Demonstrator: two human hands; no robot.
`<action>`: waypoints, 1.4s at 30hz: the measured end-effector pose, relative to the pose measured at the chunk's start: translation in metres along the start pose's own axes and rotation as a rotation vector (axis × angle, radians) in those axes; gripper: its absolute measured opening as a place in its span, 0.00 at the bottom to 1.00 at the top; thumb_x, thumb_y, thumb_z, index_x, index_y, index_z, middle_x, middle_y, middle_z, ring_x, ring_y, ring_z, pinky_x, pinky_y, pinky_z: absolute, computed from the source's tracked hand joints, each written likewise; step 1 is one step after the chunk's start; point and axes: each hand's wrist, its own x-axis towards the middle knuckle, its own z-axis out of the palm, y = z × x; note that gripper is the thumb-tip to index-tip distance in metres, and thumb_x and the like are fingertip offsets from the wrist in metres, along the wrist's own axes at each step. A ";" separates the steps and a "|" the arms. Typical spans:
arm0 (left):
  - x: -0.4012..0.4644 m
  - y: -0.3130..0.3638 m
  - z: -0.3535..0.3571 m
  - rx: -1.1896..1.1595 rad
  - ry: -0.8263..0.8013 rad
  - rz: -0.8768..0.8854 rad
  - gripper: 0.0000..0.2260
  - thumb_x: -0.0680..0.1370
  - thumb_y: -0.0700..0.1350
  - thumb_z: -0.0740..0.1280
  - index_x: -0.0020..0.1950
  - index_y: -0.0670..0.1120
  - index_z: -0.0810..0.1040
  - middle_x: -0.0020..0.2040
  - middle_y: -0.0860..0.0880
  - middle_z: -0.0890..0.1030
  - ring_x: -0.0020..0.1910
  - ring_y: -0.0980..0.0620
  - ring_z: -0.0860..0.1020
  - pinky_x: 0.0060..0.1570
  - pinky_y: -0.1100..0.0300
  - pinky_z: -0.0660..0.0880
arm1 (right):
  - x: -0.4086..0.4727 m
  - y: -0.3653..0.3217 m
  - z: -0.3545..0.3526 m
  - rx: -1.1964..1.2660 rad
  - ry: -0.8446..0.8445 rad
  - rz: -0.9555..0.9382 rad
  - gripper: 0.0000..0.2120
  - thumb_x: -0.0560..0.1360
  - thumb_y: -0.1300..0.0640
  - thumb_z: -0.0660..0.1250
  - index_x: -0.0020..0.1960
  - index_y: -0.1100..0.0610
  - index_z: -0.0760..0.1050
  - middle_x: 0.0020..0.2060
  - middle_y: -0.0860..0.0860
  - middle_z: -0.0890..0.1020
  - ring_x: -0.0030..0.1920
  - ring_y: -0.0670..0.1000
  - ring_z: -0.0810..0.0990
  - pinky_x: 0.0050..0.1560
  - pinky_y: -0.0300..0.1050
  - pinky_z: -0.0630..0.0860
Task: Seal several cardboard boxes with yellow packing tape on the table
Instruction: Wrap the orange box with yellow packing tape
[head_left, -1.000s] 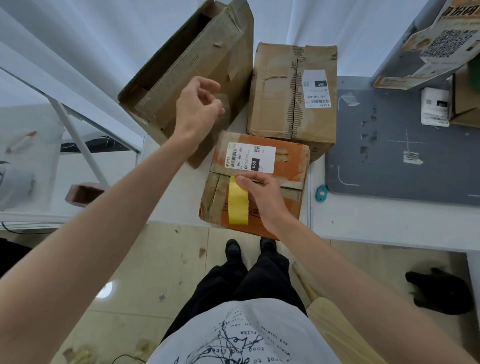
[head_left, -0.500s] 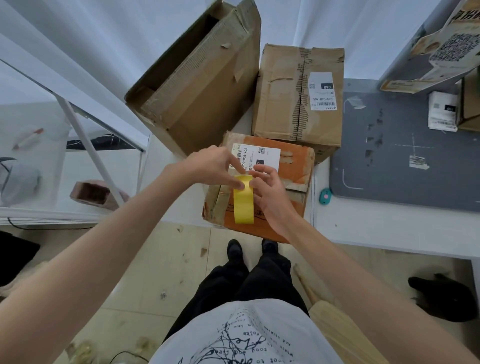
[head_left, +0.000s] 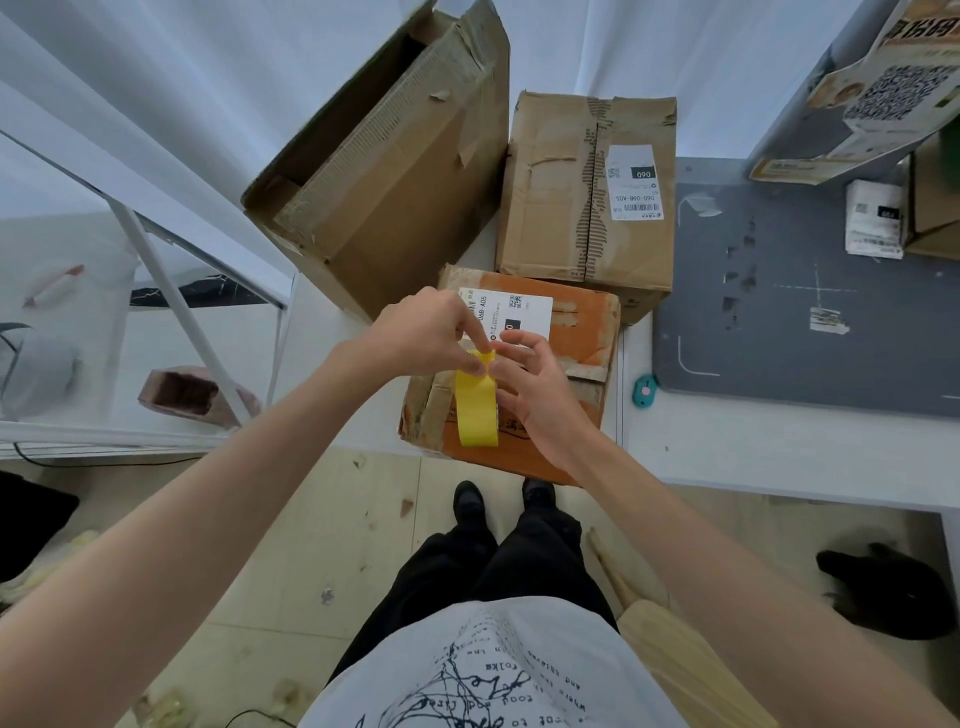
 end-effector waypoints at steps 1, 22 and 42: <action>0.001 0.000 0.000 -0.027 0.016 -0.011 0.09 0.75 0.53 0.76 0.54 0.57 0.85 0.62 0.50 0.81 0.51 0.53 0.78 0.41 0.58 0.78 | -0.001 -0.001 0.000 -0.001 -0.002 -0.002 0.21 0.78 0.59 0.71 0.69 0.53 0.70 0.66 0.53 0.76 0.63 0.55 0.81 0.60 0.51 0.80; -0.003 0.011 0.008 0.323 0.016 -0.049 0.10 0.85 0.50 0.59 0.61 0.48 0.76 0.60 0.49 0.75 0.49 0.47 0.78 0.47 0.49 0.79 | -0.033 0.025 0.004 -0.361 -0.105 -0.145 0.39 0.75 0.65 0.73 0.74 0.38 0.59 0.66 0.55 0.76 0.61 0.52 0.80 0.55 0.44 0.81; -0.019 0.008 -0.035 -0.065 -0.074 -0.148 0.07 0.84 0.48 0.63 0.51 0.48 0.78 0.45 0.56 0.75 0.45 0.53 0.77 0.48 0.53 0.77 | -0.018 0.004 -0.004 -0.599 0.007 -0.348 0.15 0.80 0.62 0.68 0.56 0.44 0.71 0.67 0.51 0.74 0.58 0.53 0.79 0.51 0.57 0.83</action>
